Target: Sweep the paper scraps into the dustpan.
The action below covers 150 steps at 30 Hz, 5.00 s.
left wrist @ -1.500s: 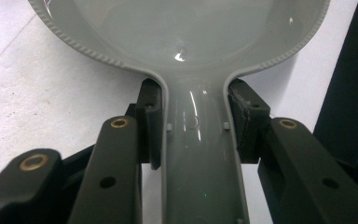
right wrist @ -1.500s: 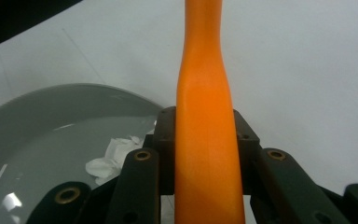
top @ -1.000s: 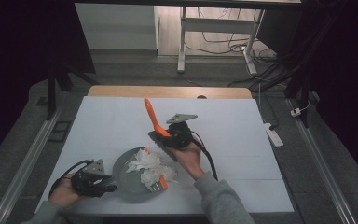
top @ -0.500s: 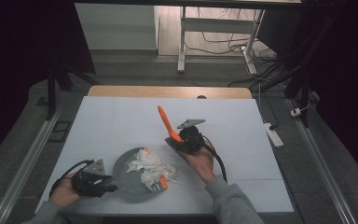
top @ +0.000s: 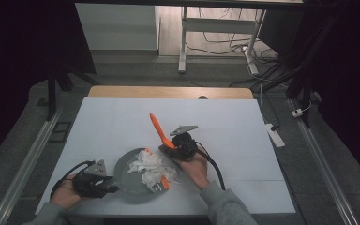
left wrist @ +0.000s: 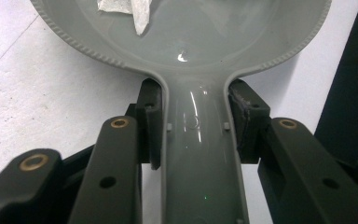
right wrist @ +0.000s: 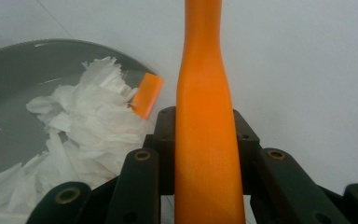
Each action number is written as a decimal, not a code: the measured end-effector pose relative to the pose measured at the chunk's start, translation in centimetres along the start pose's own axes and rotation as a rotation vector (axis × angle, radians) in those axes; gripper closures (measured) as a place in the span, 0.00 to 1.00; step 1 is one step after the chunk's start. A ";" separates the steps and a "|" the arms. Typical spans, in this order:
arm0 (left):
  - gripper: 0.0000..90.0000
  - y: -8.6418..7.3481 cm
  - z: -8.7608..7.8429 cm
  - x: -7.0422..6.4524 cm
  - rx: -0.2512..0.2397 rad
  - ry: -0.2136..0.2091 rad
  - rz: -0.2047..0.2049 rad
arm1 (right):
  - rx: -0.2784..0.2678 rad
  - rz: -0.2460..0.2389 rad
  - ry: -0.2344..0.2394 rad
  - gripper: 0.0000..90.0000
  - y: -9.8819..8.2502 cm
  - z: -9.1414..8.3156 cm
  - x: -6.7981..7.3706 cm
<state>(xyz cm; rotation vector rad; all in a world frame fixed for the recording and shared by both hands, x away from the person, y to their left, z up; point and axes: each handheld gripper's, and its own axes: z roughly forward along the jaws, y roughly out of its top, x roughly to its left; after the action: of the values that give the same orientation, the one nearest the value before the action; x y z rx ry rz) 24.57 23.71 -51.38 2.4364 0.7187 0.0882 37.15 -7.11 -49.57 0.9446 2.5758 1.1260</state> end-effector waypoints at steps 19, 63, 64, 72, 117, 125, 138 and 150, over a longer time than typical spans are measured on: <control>0.69 0.1 0.2 0.0 -0.003 -0.001 -0.005 | -0.038 0.010 0.150 0.78 1.5 2.5 4.3; 0.69 0.1 0.2 -0.2 -0.010 0.004 -0.020 | -0.026 0.011 0.108 0.78 -0.4 0.6 5.3; 0.69 0.1 0.2 -0.2 -0.009 0.004 -0.019 | -0.035 0.014 0.122 0.78 -0.2 0.8 5.6; 0.69 0.1 0.2 -0.2 -0.009 0.002 -0.019 | -0.068 0.004 0.192 0.78 1.4 2.0 7.7; 0.69 -0.4 -0.1 0.2 -0.052 0.020 -0.059 | -0.154 0.088 -0.017 0.78 -1.3 -5.7 -1.5; 0.69 -0.3 -0.4 0.3 -0.079 0.047 -0.082 | -0.163 0.093 -0.023 0.78 -1.9 -6.7 -2.2; 0.69 0.2 -0.8 0.5 -0.121 0.102 -0.155 | -0.172 0.083 -0.035 0.78 -3.9 -9.0 -3.8; 0.69 0.6 -1.2 0.8 -0.162 0.164 -0.222 | -0.191 0.076 -0.051 0.78 -6.2 -11.6 -5.3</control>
<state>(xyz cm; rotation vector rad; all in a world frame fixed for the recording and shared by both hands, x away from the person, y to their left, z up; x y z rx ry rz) 25.29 24.31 -50.15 2.1986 1.0096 0.2507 33.75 -20.48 -46.34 1.0179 2.3602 1.3215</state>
